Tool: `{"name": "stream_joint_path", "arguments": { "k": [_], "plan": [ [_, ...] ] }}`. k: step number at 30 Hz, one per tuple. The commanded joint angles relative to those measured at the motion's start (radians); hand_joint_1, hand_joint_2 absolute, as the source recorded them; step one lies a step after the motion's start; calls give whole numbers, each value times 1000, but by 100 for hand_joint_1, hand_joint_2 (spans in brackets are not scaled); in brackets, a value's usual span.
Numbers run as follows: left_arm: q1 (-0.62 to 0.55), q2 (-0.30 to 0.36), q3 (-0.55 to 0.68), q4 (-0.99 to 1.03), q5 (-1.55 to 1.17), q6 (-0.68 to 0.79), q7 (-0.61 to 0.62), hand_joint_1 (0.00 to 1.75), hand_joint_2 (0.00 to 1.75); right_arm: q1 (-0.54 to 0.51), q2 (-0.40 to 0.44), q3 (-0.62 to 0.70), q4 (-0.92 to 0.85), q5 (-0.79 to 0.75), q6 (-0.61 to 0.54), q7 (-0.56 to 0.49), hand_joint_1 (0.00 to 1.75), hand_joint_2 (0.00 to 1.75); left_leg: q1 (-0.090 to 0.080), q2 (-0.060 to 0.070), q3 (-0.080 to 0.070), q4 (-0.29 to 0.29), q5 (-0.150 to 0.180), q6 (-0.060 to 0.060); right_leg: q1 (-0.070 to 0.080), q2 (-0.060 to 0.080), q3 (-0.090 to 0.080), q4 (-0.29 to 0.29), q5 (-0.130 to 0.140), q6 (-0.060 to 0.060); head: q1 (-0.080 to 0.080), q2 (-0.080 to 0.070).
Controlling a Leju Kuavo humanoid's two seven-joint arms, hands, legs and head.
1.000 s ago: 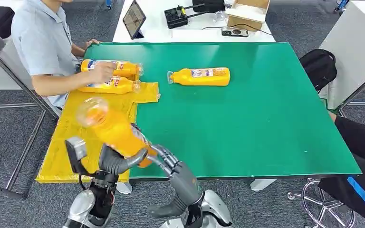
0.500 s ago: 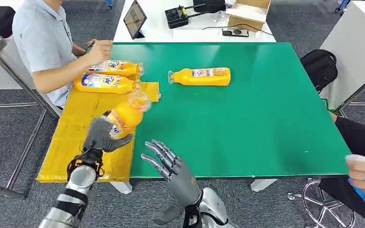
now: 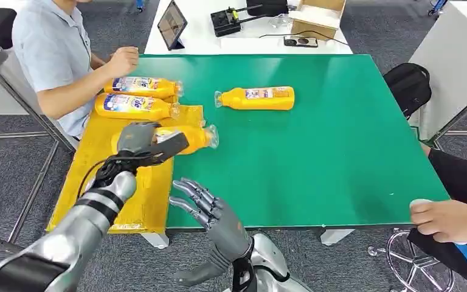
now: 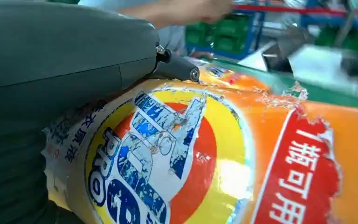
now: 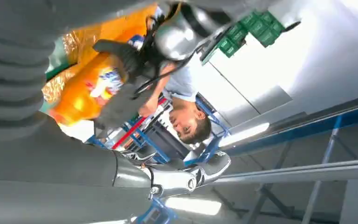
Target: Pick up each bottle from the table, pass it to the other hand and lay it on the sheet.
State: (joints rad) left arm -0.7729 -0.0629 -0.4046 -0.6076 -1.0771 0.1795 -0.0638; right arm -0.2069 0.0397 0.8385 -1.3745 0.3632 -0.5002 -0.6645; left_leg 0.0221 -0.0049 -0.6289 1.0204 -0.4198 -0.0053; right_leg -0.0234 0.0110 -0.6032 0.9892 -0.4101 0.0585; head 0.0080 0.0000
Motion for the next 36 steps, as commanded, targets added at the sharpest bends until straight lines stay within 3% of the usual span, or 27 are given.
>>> {"name": "stream_joint_path", "arguments": {
  "k": [1,3,5,6,7,8,10,12,13,22,34,36],
  "plan": [
    [-189,-40,-195,329,-99,-140,55,175,175,-50,-29,44,59,-33,26,-34,0,175,1,-1,2,0,-1,1,1,-2,3,-1,-1,-2,0,0],
    [-188,-45,-213,341,-127,-170,84,175,175,-54,-25,48,75,-35,33,-34,0,175,0,-1,3,0,-1,1,1,-2,4,-1,-2,-3,0,0],
    [-183,-47,-207,346,-125,-178,98,150,175,-55,-23,47,82,-39,39,-34,0,175,0,0,2,0,-1,1,1,-1,2,0,-1,-2,0,0],
    [-181,-49,-193,350,-113,-187,104,120,175,-55,-21,44,89,-39,40,-34,0,175,1,0,3,0,-1,1,1,-1,4,-1,-1,-2,0,0],
    [-180,-51,-177,356,-99,-209,106,73,175,-54,-19,40,97,-41,45,-34,0,175,1,0,3,0,-1,1,1,-1,3,0,-1,-2,0,0],
    [-177,-53,-157,361,-80,-233,106,49,175,-53,-19,37,102,-40,49,-34,0,175,0,0,2,0,-1,1,1,-1,2,0,-1,-2,0,0],
    [-174,-52,-143,365,-66,-261,106,47,175,-52,-18,34,110,-43,54,-34,0,175,1,1,2,0,-1,1,1,0,3,-1,-1,-2,0,0],
    [-172,-55,-93,370,-17,-301,103,10,175,-54,-16,35,116,-51,57,-34,0,175,0,0,3,0,-1,1,1,-1,3,-1,-1,-2,0,0],
    [-172,-55,-93,370,-17,-301,103,5,175,-54,-16,35,116,-51,57,-34,0,175,1,1,2,0,-1,1,1,0,2,0,0,-2,0,0],
    [-164,-54,13,373,92,-406,57,0,175,-72,-12,56,132,-73,54,-34,0,175,0,2,3,0,-1,1,1,1,3,0,-1,-2,0,0],
    [-141,-19,117,344,213,-436,-136,0,175,-104,-31,124,140,-127,6,-34,0,175,0,3,3,-1,-1,1,1,2,3,-1,0,-2,0,0],
    [-152,-9,151,325,258,-427,-213,0,175,-112,-40,135,136,-138,-1,-34,0,175,0,3,4,-1,-2,2,1,1,5,-1,-1,-3,0,0]
  ]
}}
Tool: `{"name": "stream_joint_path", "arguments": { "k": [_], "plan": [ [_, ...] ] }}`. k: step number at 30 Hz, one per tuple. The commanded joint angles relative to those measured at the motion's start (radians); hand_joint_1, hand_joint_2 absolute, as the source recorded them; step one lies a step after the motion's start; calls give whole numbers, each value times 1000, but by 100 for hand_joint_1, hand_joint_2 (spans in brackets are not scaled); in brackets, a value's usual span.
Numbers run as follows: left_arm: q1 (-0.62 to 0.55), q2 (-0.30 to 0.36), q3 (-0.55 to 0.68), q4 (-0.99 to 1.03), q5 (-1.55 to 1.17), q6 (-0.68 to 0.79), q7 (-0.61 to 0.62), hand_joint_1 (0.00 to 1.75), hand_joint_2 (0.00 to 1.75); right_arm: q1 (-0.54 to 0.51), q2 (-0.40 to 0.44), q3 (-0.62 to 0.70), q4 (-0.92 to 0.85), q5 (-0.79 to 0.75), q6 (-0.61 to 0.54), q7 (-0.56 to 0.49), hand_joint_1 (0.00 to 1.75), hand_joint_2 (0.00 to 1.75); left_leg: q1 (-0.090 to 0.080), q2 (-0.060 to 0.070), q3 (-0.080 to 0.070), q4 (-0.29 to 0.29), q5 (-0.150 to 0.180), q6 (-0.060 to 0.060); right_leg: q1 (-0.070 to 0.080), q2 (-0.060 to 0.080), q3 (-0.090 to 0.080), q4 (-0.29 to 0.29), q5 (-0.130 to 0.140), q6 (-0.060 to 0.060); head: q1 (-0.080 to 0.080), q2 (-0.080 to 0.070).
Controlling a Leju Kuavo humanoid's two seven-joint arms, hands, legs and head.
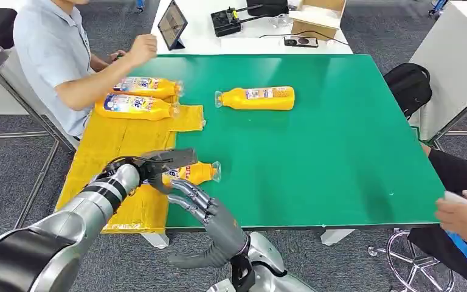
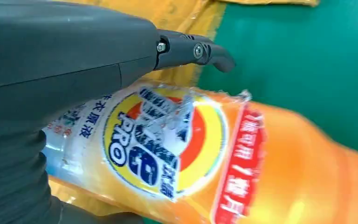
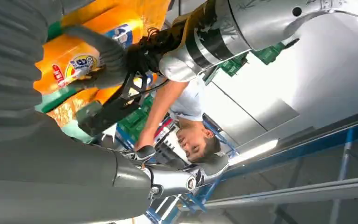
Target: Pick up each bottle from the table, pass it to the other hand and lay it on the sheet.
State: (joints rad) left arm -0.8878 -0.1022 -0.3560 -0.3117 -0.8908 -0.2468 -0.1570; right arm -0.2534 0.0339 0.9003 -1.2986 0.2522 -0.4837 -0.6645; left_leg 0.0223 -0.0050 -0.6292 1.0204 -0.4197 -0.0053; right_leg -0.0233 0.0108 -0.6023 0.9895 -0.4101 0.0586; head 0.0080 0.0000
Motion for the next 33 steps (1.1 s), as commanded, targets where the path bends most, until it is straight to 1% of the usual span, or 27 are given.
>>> {"name": "stream_joint_path", "arguments": {
  "k": [1,2,3,5,6,8,9,11,12,16,19,22,24,27,29,31,32,33],
  "plan": [
    [-37,30,103,29,72,0,-120,0,175,-65,-34,74,60,-27,-18,-34,0,175,0,3,3,0,-1,1,1,2,2,0,0,-2,0,0],
    [-42,33,118,21,91,0,-138,0,175,-68,-36,76,60,-28,-21,-34,0,175,0,2,1,0,-1,1,0,1,1,0,0,-1,0,0],
    [-40,34,138,9,117,5,-179,0,175,-70,-39,80,56,-31,-23,-34,0,175,0,3,4,0,-2,1,1,1,3,-1,-1,-3,0,0],
    [-43,39,177,-16,169,5,-243,0,175,-75,-43,85,52,-39,-20,-34,0,175,0,2,2,0,-1,1,1,1,1,0,0,-2,0,0],
    [-41,40,197,-30,198,8,-274,0,175,-77,-45,89,48,-40,-24,-34,0,175,0,3,4,0,-2,2,1,1,3,0,-1,-3,0,0],
    [-38,47,220,-72,239,15,-327,0,175,-84,-46,94,42,-46,-26,-34,0,175,0,2,1,0,-1,1,1,1,0,0,0,-2,0,0],
    [-37,50,233,-88,264,5,-344,0,175,-86,-46,95,38,-47,-30,-34,0,175,0,3,3,1,-2,1,1,1,2,0,-1,-3,0,0],
    [-31,56,246,-126,297,-2,-372,0,175,-89,-47,98,34,-48,-33,-34,0,175,0,2,1,0,-1,1,1,1,0,0,0,-2,0,0],
    [-22,60,246,-150,310,-6,-379,0,175,-90,-48,99,31,-47,-36,-34,0,175,0,3,3,0,-2,2,1,2,2,0,-1,-3,0,0],
    [9,64,265,-239,376,16,-373,0,175,-87,-54,101,5,-38,-69,-34,0,175,0,3,3,0,-1,1,1,1,2,0,0,-2,0,0],
    [39,44,306,-292,450,55,-334,0,175,-81,-60,102,-23,-42,-80,-34,0,175,0,2,2,0,-1,1,0,1,1,0,-1,-2,0,0],
    [39,44,306,-292,450,55,-334,0,175,-81,-60,102,-23,-42,-80,-34,0,175,0,2,3,0,-1,1,0,1,2,0,-1,-2,0,0],
    [39,44,306,-292,450,55,-334,0,175,-81,-60,102,-23,-42,-80,-34,0,175,0,1,1,0,0,1,0,0,0,0,0,-1,0,0],
    [39,44,306,-292,450,55,-334,0,175,-81,-60,102,-23,-42,-80,-34,0,175,0,1,3,0,-2,2,1,0,3,0,-1,-3,0,0],
    [39,44,306,-292,450,55,-334,0,175,-81,-60,102,-23,-42,-80,-34,0,175,0,1,2,0,-1,1,0,0,1,0,0,-2,0,0],
    [69,21,363,-321,553,53,-325,0,175,-83,-62,115,-38,-14,-108,-34,0,175,0,1,3,0,-1,1,1,0,2,0,-1,-2,0,0],
    [103,4,400,-367,644,29,-323,0,175,-78,-66,114,-45,-9,-132,-34,0,175,0,1,2,0,-1,1,0,0,1,0,-1,-2,0,0],
    [140,-3,408,-423,698,25,-326,0,175,-68,-68,105,-50,-2,-152,-34,0,175,0,1,4,-1,-1,2,0,0,3,0,-1,-2,0,0]
  ]
}}
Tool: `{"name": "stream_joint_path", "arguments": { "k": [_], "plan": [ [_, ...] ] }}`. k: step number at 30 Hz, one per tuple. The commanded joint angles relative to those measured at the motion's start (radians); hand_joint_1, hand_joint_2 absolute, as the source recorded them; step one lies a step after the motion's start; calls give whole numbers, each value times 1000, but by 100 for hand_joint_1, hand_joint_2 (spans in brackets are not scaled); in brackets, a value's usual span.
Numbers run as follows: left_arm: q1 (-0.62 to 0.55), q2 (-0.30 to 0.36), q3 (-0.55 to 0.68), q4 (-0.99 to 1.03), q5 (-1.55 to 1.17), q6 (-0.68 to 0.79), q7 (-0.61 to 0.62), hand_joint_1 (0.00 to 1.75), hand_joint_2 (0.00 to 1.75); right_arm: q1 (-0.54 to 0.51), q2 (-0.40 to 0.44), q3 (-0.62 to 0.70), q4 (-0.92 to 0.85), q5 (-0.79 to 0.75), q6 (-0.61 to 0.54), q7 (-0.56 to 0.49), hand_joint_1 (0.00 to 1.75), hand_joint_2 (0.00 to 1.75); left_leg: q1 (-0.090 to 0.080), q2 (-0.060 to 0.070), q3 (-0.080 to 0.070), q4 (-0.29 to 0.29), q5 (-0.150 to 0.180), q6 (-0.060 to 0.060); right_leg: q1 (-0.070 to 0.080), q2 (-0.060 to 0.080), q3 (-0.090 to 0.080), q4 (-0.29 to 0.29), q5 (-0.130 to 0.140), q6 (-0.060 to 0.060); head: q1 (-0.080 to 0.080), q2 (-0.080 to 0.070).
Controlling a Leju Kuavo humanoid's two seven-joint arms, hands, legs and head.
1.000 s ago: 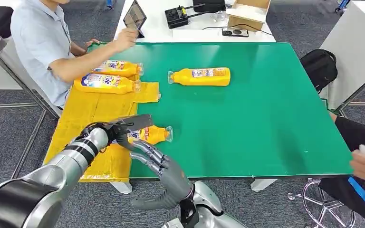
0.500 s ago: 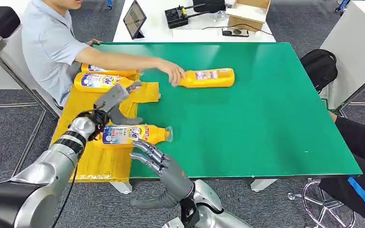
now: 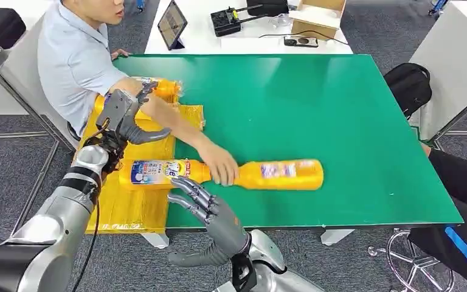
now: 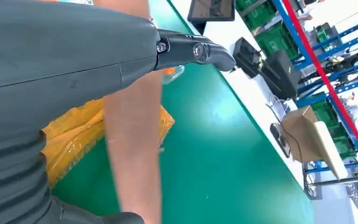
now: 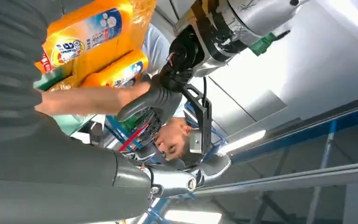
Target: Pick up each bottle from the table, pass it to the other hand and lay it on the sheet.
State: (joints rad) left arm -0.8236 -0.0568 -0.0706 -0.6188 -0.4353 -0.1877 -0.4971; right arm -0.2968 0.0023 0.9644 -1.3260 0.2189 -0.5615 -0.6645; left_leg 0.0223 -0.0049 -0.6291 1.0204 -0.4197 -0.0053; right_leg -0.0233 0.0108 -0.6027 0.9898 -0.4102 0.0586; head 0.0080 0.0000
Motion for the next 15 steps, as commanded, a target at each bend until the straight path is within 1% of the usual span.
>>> {"name": "stream_joint_path", "arguments": {
  "k": [1,2,3,4,5,6,7,8,9,10,11,12,13,14,15],
  "plan": [
    [131,-50,110,-199,285,-19,8,0,175,-12,-42,25,-31,43,-100,-34,0,175,0,1,4,-1,-1,2,0,0,3,-1,-1,-2,0,0],
    [216,-54,105,-319,383,-20,21,0,175,18,-49,-19,-32,63,-137,-34,0,175,-1,1,3,-2,-1,1,0,0,3,-2,-1,-1,0,0],
    [290,-45,81,-417,454,-9,43,0,175,67,-44,-104,-54,102,-137,-34,0,175,-1,2,7,-3,-2,2,0,1,7,-3,-1,-2,0,0],
    [372,-45,74,-518,510,36,22,0,175,116,-37,-187,-71,136,-137,-34,0,175,-1,2,6,-3,-2,2,-1,0,6,-3,-1,-2,0,0],
    [482,-44,72,-646,564,78,8,0,175,174,-32,-281,-78,127,-136,-34,0,175,-2,1,6,-4,-1,2,-1,0,5,-3,-1,-1,0,0],
    [567,-49,84,-737,591,108,-13,0,175,209,-21,-360,-55,145,-122,-34,0,175,-2,3,11,-5,-3,2,-1,2,10,-6,-2,-2,0,0],
    [670,-48,96,-841,627,130,-23,0,175,259,-1,-475,-60,220,-62,-23,0,175,-2,3,10,-6,-3,2,-1,1,9,-6,-2,-2,0,0],
    [736,-71,128,-906,664,157,-38,0,175,289,11,-551,-61,265,-43,17,0,175,-2,4,9,-5,-3,1,-2,3,7,-5,-2,-1,0,0],
    [791,-81,141,-960,676,171,-45,0,175,308,15,-602,-66,310,-41,34,0,175,-2,5,11,-5,-6,2,-1,4,9,-5,-3,-2,0,0],
    [842,-96,156,-1011,681,190,-68,0,175,323,21,-662,-63,351,-43,53,0,175,-2,6,9,-4,-6,1,-1,4,7,-4,-3,-2,0,0],
    [862,-102,160,-1031,682,196,-75,0,175,328,30,-696,-59,347,-34,73,0,175,-2,5,7,-2,-7,0,-1,3,4,-3,-3,-2,0,0],
    [895,-113,164,-1059,701,188,-70,0,175,330,30,-738,-52,389,-21,96,0,175,-1,5,8,-2,-9,1,0,3,6,-3,-5,-3,0,0],
    [914,-115,158,-1071,707,178,-68,0,175,328,38,-775,-45,386,-30,93,0,175,-1,4,6,-1,-8,1,-1,2,4,-2,-5,-3,0,0],
    [924,-116,148,-1077,706,172,-68,0,175,326,38,-792,-38,393,-34,91,0,175,-1,2,4,0,-8,1,-1,1,2,-2,-7,0,1,0],
    [934,-110,129,-1078,695,161,-69,0,175,322,38,-812,-23,411,-42,95,0,175,-1,2,6,0,-10,2,0,0,5,-2,-8,-1,0,0]
  ]
}}
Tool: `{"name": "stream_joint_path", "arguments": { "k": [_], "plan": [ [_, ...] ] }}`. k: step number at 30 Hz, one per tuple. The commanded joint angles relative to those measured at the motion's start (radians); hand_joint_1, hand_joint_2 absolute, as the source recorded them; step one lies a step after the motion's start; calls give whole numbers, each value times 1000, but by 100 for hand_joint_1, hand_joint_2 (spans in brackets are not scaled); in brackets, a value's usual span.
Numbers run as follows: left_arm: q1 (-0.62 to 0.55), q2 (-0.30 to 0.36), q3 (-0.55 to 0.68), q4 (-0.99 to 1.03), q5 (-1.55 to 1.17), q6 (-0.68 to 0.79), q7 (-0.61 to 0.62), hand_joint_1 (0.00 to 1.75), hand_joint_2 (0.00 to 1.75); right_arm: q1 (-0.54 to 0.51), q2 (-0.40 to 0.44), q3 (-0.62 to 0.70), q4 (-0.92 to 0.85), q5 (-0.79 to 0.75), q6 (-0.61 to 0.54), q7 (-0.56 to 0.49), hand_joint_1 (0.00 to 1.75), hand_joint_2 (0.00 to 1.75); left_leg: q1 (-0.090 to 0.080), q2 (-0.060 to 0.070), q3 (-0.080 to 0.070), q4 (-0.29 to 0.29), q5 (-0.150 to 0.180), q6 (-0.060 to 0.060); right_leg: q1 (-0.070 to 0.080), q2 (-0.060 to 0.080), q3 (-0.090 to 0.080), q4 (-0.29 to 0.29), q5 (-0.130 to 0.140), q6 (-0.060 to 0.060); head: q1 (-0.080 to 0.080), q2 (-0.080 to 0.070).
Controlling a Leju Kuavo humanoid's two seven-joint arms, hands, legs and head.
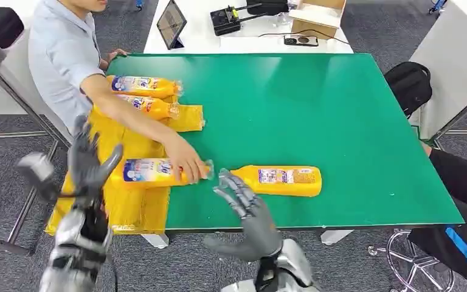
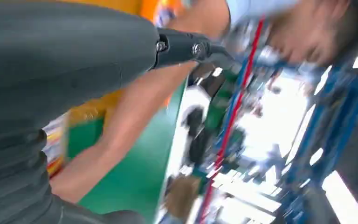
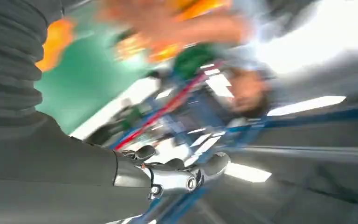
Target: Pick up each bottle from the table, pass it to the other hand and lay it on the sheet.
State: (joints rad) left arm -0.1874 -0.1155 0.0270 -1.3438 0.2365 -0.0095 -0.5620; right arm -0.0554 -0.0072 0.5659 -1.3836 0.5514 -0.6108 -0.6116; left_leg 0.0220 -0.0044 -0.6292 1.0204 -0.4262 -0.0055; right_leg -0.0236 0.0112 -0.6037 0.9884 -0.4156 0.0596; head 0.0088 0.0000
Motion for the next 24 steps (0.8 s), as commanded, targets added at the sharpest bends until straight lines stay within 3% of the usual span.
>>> {"name": "stream_joint_path", "arguments": {
  "k": [1,4,7,10,17,20,24],
  "plan": [
    [308,-47,17,-360,-7,-16,-22,0,175,77,52,-432,47,74,9,45,0,175,-1,0,4,0,-2,2,0,0,4,-1,-2,-2,0,0],
    [325,-40,-14,-375,-88,5,-61,0,175,70,58,-460,72,71,13,46,0,175,0,1,5,0,-3,2,1,0,5,-1,-2,-2,-1,0],
    [329,-31,-34,-386,-131,13,-59,0,175,12,25,-456,217,156,133,193,0,175,0,-1,3,-1,-1,1,1,-1,4,-2,-1,-2,-1,0],
    [298,-30,-52,-362,-142,-6,-46,0,175,-85,16,-443,373,166,185,220,0,175,1,1,5,-1,-1,2,1,0,6,-2,0,-2,-1,0],
    [249,-34,-76,-303,-151,-12,-37,0,175,-215,18,-439,544,195,202,248,0,175,0,1,10,-2,0,4,2,0,11,-4,1,-4,-1,0],
    [248,-35,-77,-302,-151,-12,-37,0,175,-219,18,-440,545,195,203,248,0,175,0,-1,4,-1,1,3,1,-1,5,-1,1,-2,0,0],
    [249,-35,-77,-302,-151,-12,-37,0,175,-217,17,-440,547,195,204,248,0,175,0,-1,7,-2,0,3,1,-1,8,-2,0,-3,-1,0]
  ]
}}
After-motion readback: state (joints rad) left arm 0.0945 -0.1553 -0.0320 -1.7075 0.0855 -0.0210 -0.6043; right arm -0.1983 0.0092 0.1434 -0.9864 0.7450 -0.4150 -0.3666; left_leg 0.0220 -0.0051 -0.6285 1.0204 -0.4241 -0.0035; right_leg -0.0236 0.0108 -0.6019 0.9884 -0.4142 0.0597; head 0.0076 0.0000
